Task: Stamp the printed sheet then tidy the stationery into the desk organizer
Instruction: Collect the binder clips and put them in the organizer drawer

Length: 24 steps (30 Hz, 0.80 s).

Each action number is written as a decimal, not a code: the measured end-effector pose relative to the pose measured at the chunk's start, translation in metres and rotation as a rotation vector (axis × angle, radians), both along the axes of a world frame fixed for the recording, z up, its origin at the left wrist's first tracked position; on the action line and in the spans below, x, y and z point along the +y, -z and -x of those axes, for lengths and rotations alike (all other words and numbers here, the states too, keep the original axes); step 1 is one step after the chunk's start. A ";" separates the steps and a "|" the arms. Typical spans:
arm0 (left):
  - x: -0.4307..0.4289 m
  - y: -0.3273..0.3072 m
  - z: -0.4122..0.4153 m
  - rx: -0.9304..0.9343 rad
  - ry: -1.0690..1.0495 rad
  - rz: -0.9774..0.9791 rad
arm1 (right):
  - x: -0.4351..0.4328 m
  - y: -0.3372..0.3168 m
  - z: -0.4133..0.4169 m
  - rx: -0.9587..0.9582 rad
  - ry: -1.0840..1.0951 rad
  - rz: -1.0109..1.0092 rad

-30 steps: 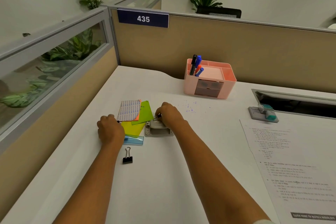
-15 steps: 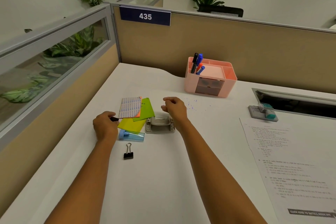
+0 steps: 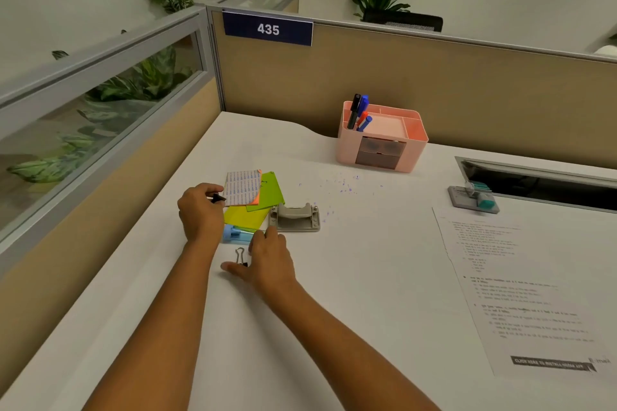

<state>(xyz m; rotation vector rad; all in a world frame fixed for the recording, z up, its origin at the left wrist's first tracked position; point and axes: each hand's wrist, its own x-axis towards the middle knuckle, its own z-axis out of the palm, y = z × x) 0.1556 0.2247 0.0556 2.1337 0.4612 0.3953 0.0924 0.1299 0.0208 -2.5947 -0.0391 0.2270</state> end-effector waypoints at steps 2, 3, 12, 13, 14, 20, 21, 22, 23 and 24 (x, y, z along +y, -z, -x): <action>-0.003 -0.003 0.003 -0.018 0.022 0.007 | 0.004 0.000 0.004 0.021 0.010 0.032; -0.004 -0.004 0.003 -0.029 0.035 0.008 | 0.007 0.000 0.005 0.024 0.012 0.029; -0.020 -0.022 0.015 -0.039 0.081 0.180 | 0.004 -0.002 0.010 0.099 0.101 -0.201; -0.023 -0.025 0.018 -0.038 0.083 0.220 | 0.000 -0.004 0.011 0.118 0.138 -0.349; -0.026 -0.028 0.021 -0.036 0.086 0.252 | -0.005 -0.008 0.011 0.155 0.180 -0.516; -0.052 -0.039 0.035 -0.038 0.140 0.375 | -0.040 -0.031 -0.004 0.143 0.375 -1.148; -0.057 -0.041 0.038 -0.045 0.154 0.383 | -0.048 -0.036 -0.006 0.114 0.388 -1.215; -0.062 -0.043 0.041 -0.048 0.169 0.390 | -0.055 -0.040 -0.008 0.102 0.417 -1.278; -0.068 -0.045 0.043 -0.054 0.178 0.390 | -0.061 -0.043 -0.010 0.099 0.446 -1.344; -0.074 -0.046 0.046 -0.057 0.195 0.387 | -0.066 -0.044 -0.013 0.112 0.479 -1.413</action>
